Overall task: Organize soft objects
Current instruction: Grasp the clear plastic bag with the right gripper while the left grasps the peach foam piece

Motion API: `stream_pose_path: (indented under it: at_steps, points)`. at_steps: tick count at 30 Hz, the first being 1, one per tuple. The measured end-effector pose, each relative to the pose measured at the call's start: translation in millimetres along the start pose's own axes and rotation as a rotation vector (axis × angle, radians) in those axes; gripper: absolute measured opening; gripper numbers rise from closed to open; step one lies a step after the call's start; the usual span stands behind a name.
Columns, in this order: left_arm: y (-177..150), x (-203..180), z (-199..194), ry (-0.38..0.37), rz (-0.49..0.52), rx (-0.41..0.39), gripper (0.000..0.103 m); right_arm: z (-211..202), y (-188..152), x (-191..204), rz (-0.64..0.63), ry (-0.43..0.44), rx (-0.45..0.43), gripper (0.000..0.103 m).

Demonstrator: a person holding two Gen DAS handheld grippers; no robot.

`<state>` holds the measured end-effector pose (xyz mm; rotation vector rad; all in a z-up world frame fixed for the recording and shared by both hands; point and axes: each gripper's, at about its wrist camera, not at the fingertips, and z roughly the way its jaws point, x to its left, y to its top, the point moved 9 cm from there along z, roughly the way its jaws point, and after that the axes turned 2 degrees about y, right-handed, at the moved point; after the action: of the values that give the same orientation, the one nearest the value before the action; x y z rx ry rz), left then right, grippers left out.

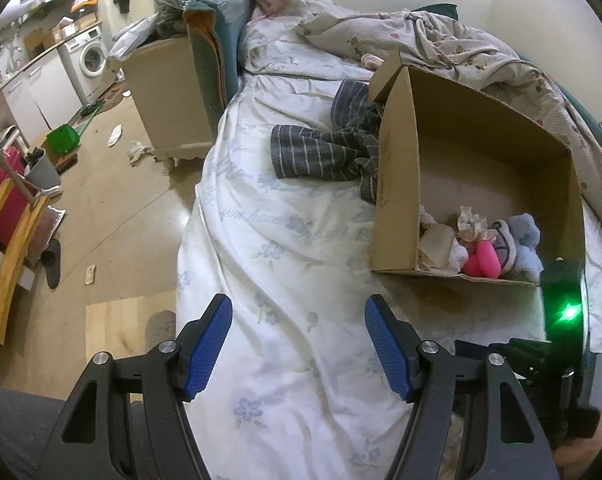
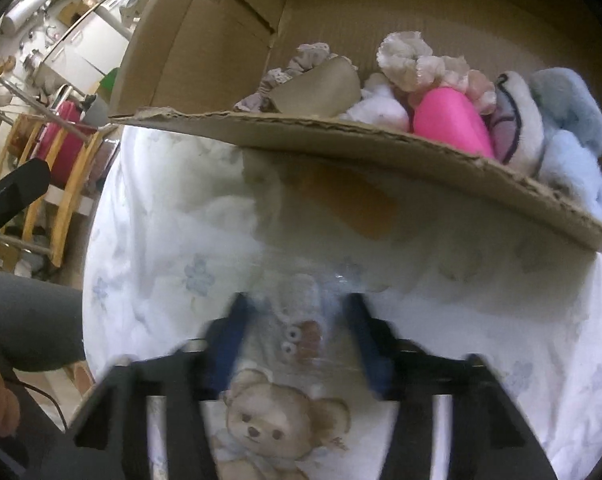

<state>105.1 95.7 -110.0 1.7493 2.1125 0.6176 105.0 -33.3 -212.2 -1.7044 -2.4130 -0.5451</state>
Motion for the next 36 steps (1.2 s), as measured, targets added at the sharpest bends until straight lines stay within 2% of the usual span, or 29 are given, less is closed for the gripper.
stream_pose_path:
  at_steps: [3,12,26,30,33,35,36]
  points:
    - [0.5,-3.3,1.1,0.001,0.010,0.000,0.066,-4.6,0.4,-7.8,0.032,0.035,0.001,0.028]
    - [-1.4,-28.8,6.2,-0.029,0.070,-0.011,0.066,-47.0,-12.9,-38.4,0.151,0.082,-0.061,0.027]
    - [-27.3,-120.1,54.6,-0.171,0.190,0.080,0.066,-119.6,-30.7,-94.9,0.353,0.131,-0.200,0.027]
    - [-24.3,-139.0,71.6,-0.189,0.197,0.071,0.066,-118.4,-34.1,-98.6,0.387,0.146,-0.218,0.027]
    - [-22.6,-150.7,90.4,-0.175,0.226,0.068,0.058,-119.8,-33.1,-103.0,0.396,0.147,-0.221,0.027]
    - [-22.0,-154.7,99.4,-0.181,0.231,0.079,0.039,-121.8,-35.5,-105.7,0.401,0.145,-0.220,0.027]
    - [-21.5,-156.8,101.8,-0.195,0.229,0.082,0.036,-119.5,-35.3,-103.1,0.403,0.144,-0.219,0.027]
